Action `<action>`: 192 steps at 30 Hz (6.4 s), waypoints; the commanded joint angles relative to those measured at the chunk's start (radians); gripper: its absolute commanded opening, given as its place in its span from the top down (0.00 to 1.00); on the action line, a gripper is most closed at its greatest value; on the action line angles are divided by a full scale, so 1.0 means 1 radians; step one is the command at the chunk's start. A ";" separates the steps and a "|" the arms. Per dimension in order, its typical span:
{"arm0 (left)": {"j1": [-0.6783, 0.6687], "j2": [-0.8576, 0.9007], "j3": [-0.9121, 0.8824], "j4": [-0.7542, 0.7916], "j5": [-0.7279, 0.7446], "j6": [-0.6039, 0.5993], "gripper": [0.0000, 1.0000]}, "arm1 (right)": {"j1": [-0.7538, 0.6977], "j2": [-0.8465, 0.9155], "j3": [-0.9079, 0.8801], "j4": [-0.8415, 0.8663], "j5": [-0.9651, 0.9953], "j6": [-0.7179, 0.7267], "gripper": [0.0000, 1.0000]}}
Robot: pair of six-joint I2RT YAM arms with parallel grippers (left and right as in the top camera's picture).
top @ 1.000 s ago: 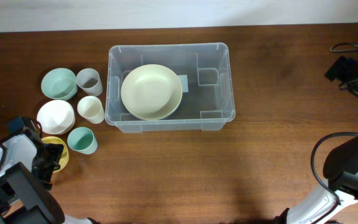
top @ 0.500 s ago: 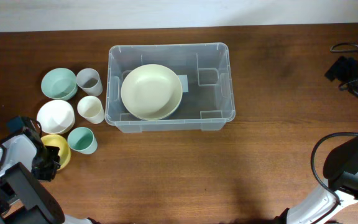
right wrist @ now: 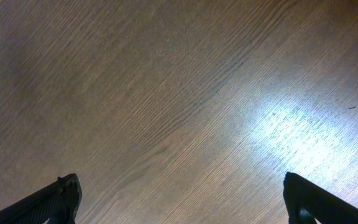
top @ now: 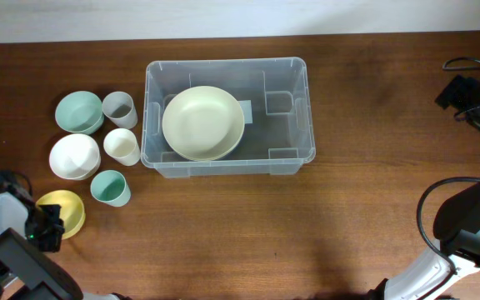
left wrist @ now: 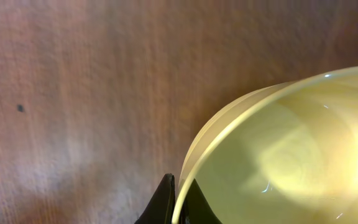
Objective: Pack container
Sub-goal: 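Grip the yellow bowl rim with the left gripper, then lift the yellow bowl and carry it into the container, then lower the yellow bowl into the container's right side and release, then withdraw the left gripper back to the left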
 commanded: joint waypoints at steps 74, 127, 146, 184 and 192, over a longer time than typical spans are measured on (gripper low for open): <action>-1.279 0.324 0.508 0.499 0.074 0.295 0.94 | -0.002 0.010 -0.006 0.000 0.016 -0.007 0.01; -1.257 0.372 0.508 0.528 0.083 0.314 0.66 | -0.002 0.010 -0.006 0.000 0.016 -0.007 0.01; -1.257 0.372 0.594 0.527 0.090 0.384 0.45 | -0.002 0.010 -0.006 0.000 0.016 -0.007 0.01; -0.546 0.076 1.101 -0.496 -0.068 0.219 0.01 | -0.002 0.010 -0.006 0.000 0.016 -0.007 0.01; -0.406 0.077 0.910 -0.550 -0.034 0.133 0.00 | -0.002 0.010 -0.006 0.000 0.016 -0.007 0.01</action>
